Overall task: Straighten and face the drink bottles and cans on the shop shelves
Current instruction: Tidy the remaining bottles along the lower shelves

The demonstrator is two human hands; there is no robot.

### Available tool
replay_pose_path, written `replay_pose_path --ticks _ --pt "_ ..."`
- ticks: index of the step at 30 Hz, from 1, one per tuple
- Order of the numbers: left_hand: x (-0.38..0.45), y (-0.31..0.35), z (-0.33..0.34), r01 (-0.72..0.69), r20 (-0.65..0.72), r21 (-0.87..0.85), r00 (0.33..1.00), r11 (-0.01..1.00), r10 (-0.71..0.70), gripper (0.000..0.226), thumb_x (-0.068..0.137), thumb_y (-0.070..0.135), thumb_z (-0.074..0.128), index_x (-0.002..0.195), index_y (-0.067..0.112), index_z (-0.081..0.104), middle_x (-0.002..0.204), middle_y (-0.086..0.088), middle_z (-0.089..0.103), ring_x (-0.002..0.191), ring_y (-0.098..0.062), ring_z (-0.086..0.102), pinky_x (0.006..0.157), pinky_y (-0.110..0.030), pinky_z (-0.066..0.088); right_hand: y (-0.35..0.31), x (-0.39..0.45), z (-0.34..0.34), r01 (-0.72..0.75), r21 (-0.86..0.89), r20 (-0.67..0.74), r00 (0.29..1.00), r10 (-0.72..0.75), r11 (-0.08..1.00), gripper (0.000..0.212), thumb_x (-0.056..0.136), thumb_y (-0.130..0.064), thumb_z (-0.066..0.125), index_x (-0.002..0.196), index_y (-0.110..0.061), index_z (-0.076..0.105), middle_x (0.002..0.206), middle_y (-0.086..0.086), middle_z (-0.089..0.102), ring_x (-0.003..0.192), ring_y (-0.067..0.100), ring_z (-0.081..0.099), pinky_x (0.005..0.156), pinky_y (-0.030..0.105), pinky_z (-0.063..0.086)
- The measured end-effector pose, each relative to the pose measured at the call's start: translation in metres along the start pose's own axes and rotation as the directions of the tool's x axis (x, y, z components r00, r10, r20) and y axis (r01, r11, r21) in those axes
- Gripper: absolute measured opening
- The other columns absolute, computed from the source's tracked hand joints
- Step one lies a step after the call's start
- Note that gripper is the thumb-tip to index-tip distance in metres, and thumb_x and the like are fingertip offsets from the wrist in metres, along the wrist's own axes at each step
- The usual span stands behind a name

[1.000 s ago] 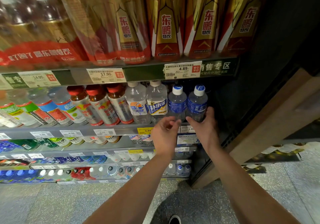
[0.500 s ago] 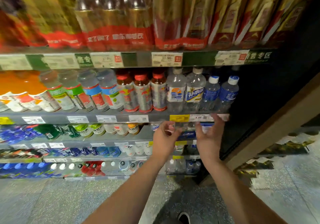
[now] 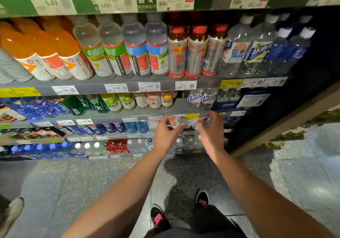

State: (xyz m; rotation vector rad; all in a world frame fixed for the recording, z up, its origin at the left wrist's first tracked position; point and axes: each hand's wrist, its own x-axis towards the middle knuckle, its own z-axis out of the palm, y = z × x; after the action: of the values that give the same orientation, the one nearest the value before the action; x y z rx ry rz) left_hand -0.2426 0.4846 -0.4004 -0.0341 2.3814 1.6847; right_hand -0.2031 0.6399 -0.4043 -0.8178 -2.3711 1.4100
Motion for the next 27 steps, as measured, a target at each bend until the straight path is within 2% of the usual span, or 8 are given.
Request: replay_pose_path --ticks 2,5,8,13,16,19,23,27 --pt "0.006 -0.011 -0.005 0.025 -0.013 -0.005 1.0 1.0 -0.025 0.036 0.083 0.029 0.08 0.111 0.017 0.062 0.089 0.003 0.057 0.069 -0.012 0.06 0.066 -0.032 0.054 0.004 0.002 0.017 -0.019 0.018 0.033 0.999 0.019 1.0 0.037 0.093 -0.03 0.066 0.126 -0.023 0.051 0.121 -0.005 0.05 0.112 0.019 0.053 0.085 0.029 0.038" --pt "0.024 -0.034 -0.01 0.047 -0.077 -0.013 0.996 0.999 -0.048 0.032 0.083 0.025 0.081 0.107 0.016 0.062 0.09 0.001 0.058 0.063 -0.004 0.058 0.064 -0.027 0.055 0.014 0.013 0.047 -0.008 0.011 0.065 0.998 0.008 1.0 0.036 0.092 -0.025 0.069 0.122 -0.013 0.053 0.121 0.004 0.058 0.112 0.022 0.056 0.086 0.033 0.045" --pt "0.051 -0.063 -0.011 0.068 -0.151 -0.026 0.986 0.997 -0.071 0.031 0.082 0.025 0.081 0.105 0.019 0.062 0.086 0.007 0.059 0.073 -0.012 0.058 0.074 -0.041 0.055 0.033 0.029 0.083 0.05 0.009 0.127 0.991 -0.051 0.999 0.037 0.091 -0.021 0.072 0.12 -0.005 0.056 0.118 0.009 0.062 0.111 0.025 0.059 0.093 0.038 0.048" --pt "0.11 -0.101 0.001 0.021 -0.273 -0.026 0.962 0.999 -0.028 0.037 0.082 0.025 0.082 0.109 0.025 0.057 0.095 0.02 0.06 0.082 0.019 0.056 0.077 -0.007 0.043 0.059 0.073 0.14 0.004 0.097 0.162 0.987 -0.02 0.995 0.044 0.088 -0.028 0.075 0.126 -0.017 0.056 0.121 -0.001 0.061 0.112 0.015 0.059 0.083 0.018 0.046" --pt "0.148 -0.117 0.011 0.0 -0.351 -0.046 0.936 0.999 -0.016 0.054 0.083 0.018 0.08 0.128 0.008 0.053 0.114 0.003 0.061 0.097 0.004 0.058 0.082 0.001 0.039 0.067 0.103 0.169 0.025 0.123 0.166 0.985 -0.045 0.992 0.053 0.087 -0.027 0.076 0.133 -0.012 0.052 0.136 0.003 0.059 0.124 0.011 0.055 0.089 0.013 0.044" --pt "0.182 -0.13 0.019 -0.027 -0.389 -0.063 0.921 0.998 0.0 0.062 0.082 0.012 0.079 0.134 0.0 0.046 0.127 -0.018 0.054 0.115 -0.027 0.056 0.103 -0.028 0.045 0.072 0.131 0.195 0.142 0.048 0.151 0.977 -0.148 0.989 0.058 0.086 -0.023 0.074 0.136 -0.007 0.05 0.135 0.011 0.056 0.124 0.022 0.053 0.101 0.032 0.045" --pt "0.205 -0.146 0.028 -0.059 -0.466 -0.068 0.884 0.996 0.021 0.066 0.078 0.01 0.081 0.133 0.001 0.046 0.124 -0.012 0.052 0.12 -0.026 0.053 0.107 -0.043 0.041 0.072 0.155 0.222 0.164 0.063 0.149 0.974 -0.172 0.984 0.064 0.083 -0.02 0.077 0.138 -0.008 0.048 0.135 0.01 0.056 0.123 0.02 0.054 0.106 0.036 0.044" --pt "0.214 -0.153 0.032 -0.05 -0.525 -0.089 0.851 0.995 -0.004 0.068 0.076 0.019 0.084 0.132 0.006 0.049 0.118 -0.005 0.052 0.113 -0.022 0.055 0.1 -0.026 0.041 0.068 0.164 0.238 0.121 0.11 0.1 0.986 -0.132 0.987 0.076 0.072 -0.021 0.087 0.136 -0.009 0.048 0.133 0.008 0.059 0.121 0.016 0.058 0.105 0.032 0.047"
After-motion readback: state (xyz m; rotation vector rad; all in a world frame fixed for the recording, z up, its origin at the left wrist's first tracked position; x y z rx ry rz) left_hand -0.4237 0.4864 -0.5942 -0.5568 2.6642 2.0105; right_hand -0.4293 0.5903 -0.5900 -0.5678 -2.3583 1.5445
